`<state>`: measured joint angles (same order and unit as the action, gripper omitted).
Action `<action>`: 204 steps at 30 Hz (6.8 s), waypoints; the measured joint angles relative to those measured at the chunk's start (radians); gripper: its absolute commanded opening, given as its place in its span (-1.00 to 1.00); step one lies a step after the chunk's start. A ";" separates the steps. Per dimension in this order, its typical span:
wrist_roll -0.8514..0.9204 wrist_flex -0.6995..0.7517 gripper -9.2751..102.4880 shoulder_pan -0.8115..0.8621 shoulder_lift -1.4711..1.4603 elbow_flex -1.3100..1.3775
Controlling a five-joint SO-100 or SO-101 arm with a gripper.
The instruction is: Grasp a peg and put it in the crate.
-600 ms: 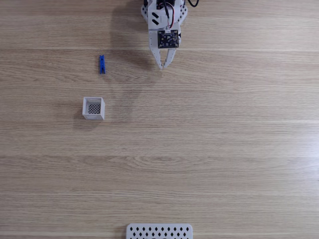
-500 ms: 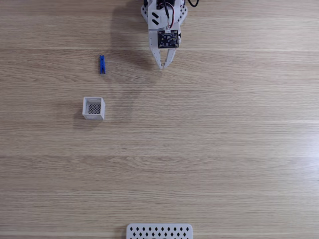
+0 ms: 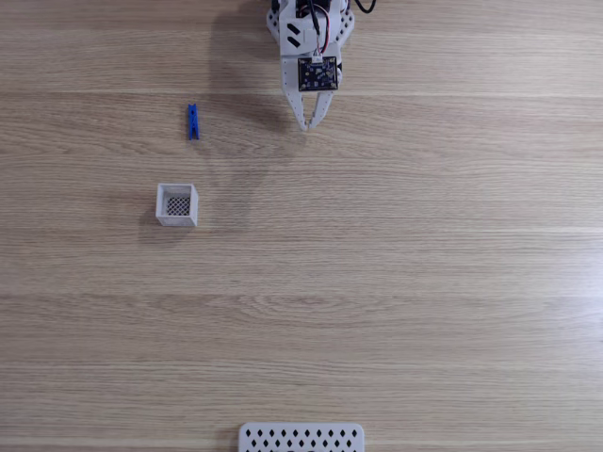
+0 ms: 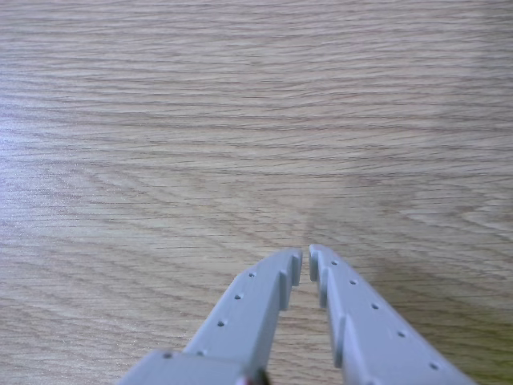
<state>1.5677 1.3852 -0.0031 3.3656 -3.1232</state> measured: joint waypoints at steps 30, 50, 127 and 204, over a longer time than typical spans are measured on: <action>0.020 0.000 -0.85 0.049 -0.095 0.023; 0.681 -0.002 -0.60 0.756 -1.623 1.124; 0.552 -1.180 -0.85 0.759 -1.612 0.859; 0.005 -1.163 -0.84 0.589 -1.540 0.673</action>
<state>1.5723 0.2224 0.5860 1.8254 -2.4498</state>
